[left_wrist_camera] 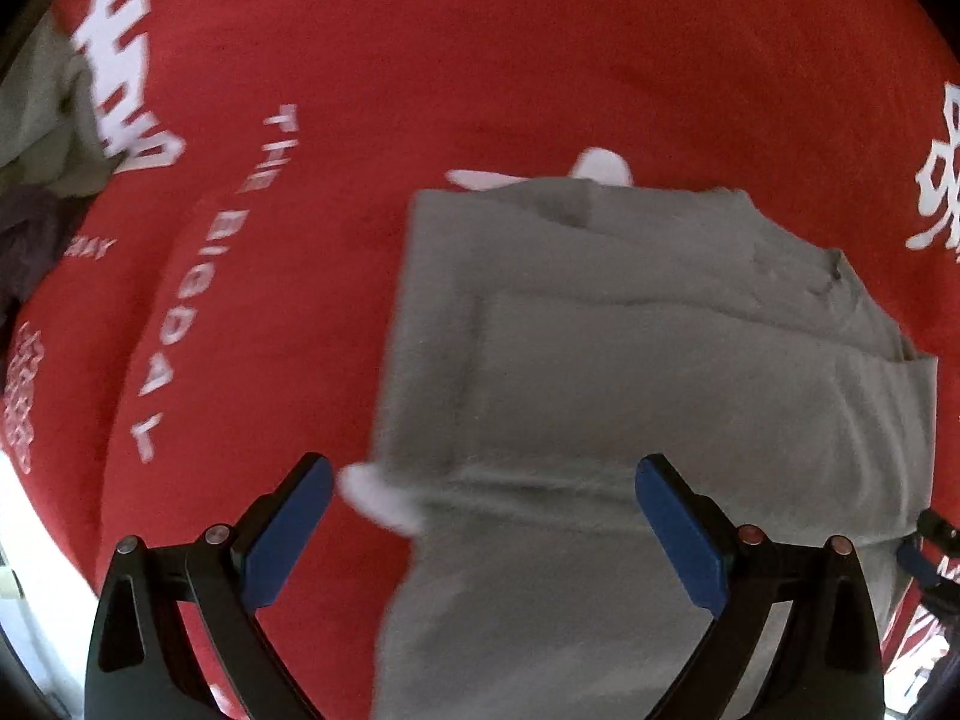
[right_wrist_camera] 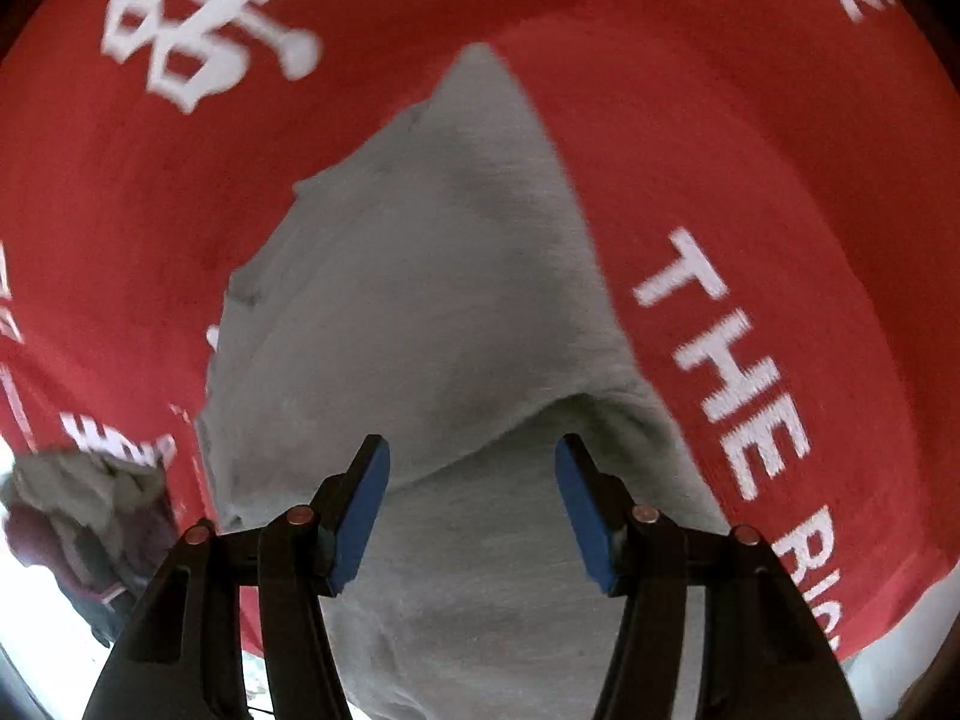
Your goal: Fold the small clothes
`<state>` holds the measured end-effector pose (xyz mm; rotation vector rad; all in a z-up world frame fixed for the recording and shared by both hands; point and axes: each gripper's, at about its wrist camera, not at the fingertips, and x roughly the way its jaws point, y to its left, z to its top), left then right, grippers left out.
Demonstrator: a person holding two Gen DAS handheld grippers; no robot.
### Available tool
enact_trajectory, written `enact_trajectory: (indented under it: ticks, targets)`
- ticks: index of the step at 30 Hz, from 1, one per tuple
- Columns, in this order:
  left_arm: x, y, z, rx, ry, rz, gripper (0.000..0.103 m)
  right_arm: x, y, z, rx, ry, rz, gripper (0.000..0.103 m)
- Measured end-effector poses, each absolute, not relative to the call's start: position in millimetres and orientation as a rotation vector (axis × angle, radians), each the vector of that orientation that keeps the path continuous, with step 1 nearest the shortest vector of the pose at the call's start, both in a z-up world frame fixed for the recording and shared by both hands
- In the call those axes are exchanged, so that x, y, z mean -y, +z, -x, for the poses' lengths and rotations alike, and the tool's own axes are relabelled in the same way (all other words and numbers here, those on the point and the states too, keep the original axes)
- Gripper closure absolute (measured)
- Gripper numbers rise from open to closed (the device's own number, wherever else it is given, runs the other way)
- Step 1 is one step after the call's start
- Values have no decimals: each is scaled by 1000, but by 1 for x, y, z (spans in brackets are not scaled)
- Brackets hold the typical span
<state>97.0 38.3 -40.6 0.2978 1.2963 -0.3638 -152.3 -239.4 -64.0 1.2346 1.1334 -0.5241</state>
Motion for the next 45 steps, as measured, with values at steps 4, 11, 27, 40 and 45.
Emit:
enact_trajectory:
  ticks: [4, 11, 27, 40, 45]
  targets:
    - [-15, -55, -96, -1288, -350, -361, 2, 248, -71, 153, -1062, -512, -1285, 50]
    - [-12, -67, -98, -1290, -350, -407, 1, 278, -75, 174, -1048, -575, -1240, 83]
    - [-7, -57, -94, -1270, -334, -398, 1, 344, -71, 146, -1172, -481, -1059, 43]
    - [-1, -56, -86, -1314, -344, -428, 1, 356, -77, 140, -1214, -561, -1009, 70]
    - [-1, -45, -69, -1324, -358, -465, 1, 349, -54, 161, -1243, -545, -966, 63]
